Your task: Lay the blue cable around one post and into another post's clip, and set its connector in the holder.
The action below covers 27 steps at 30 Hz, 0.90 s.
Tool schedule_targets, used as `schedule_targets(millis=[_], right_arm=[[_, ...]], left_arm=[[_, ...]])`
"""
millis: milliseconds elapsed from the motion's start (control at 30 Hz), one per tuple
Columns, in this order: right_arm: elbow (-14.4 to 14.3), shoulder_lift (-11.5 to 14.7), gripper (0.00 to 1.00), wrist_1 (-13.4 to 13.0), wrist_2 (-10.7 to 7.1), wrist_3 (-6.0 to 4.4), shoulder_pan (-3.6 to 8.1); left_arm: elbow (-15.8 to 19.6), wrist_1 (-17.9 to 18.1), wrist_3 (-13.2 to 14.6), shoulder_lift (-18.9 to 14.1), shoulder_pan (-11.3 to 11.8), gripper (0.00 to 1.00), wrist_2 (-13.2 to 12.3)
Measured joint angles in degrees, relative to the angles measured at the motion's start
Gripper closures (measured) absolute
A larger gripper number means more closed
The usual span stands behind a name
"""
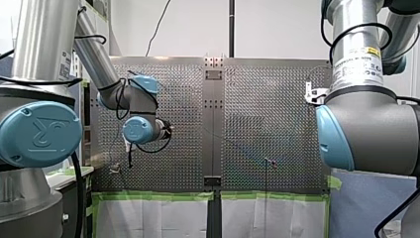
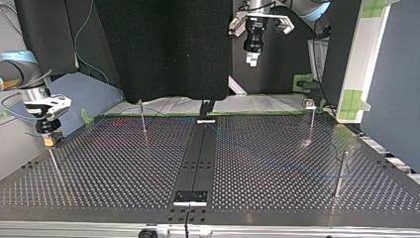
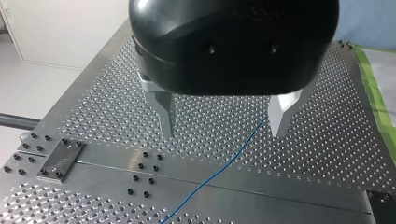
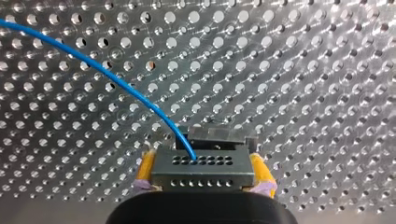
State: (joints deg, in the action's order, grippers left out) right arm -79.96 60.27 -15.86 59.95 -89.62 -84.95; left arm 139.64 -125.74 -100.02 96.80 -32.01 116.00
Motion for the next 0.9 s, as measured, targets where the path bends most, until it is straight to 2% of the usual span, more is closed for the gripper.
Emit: schedule_targets(millis=[300, 900], right_arm=[[0.0, 0.0, 1.00, -0.9, -0.30, 0.21, -0.49], [-0.4, -0.5, 1.00, -2.5, 0.01, -0.62, -0.43]], left_arm=[[0.0, 0.0, 0.0, 0.0, 0.1, 0.00, 0.0], [0.0, 0.0, 0.0, 0.0, 0.3, 0.00, 0.0]])
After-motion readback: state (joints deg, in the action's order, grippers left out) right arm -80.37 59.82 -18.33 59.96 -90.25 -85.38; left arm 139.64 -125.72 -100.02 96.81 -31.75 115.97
